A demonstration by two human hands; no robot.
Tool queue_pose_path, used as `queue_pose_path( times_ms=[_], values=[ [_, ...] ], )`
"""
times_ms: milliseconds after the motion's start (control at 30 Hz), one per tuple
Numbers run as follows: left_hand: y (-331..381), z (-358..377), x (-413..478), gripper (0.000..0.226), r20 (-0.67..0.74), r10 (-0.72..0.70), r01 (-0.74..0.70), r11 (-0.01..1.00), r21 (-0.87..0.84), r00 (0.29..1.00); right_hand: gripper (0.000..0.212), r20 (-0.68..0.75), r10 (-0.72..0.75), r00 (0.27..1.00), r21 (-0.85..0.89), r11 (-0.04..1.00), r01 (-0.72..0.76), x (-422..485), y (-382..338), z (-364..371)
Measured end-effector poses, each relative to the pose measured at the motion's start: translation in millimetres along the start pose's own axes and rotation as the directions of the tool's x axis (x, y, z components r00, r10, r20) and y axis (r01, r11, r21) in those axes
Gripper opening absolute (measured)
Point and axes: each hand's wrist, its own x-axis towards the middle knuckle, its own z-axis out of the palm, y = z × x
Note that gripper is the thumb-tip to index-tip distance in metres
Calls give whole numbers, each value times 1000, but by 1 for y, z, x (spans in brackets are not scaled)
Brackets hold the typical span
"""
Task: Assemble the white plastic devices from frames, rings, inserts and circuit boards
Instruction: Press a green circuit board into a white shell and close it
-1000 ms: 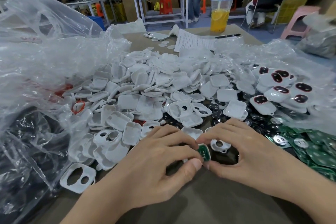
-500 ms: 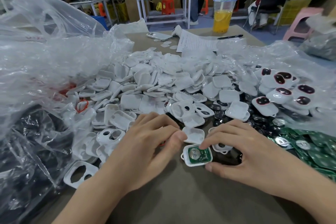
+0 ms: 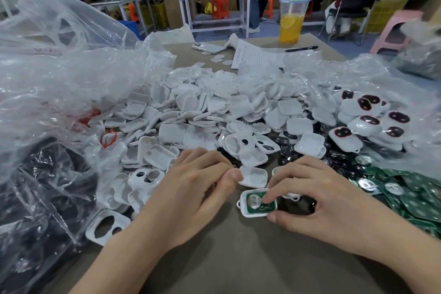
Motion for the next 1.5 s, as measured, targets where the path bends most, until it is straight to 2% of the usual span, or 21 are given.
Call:
queue_pose_path(
  times_ms=[200, 833, 1300, 1500],
  values=[
    [-2, 1, 1, 44, -18, -3, 3, 1000, 1, 1000, 23, -48, -13, 999, 28, 999, 15, 1, -6, 2],
    [-4, 2, 1, 42, -6, -10, 10, 1000, -3, 1000, 29, 27, -8, 1000, -24, 1000, 9, 1, -5, 6],
    [-4, 2, 1, 45, 0, -25, 25, 1000, -4, 1000, 43, 29, 2, 1000, -60, 998, 0, 1, -7, 1],
    [-4, 1, 0, 48, 2, -34, 35, 999, -9, 999, 37, -142, 64, 988, -16, 998, -67, 1, -10, -6]
  ],
)
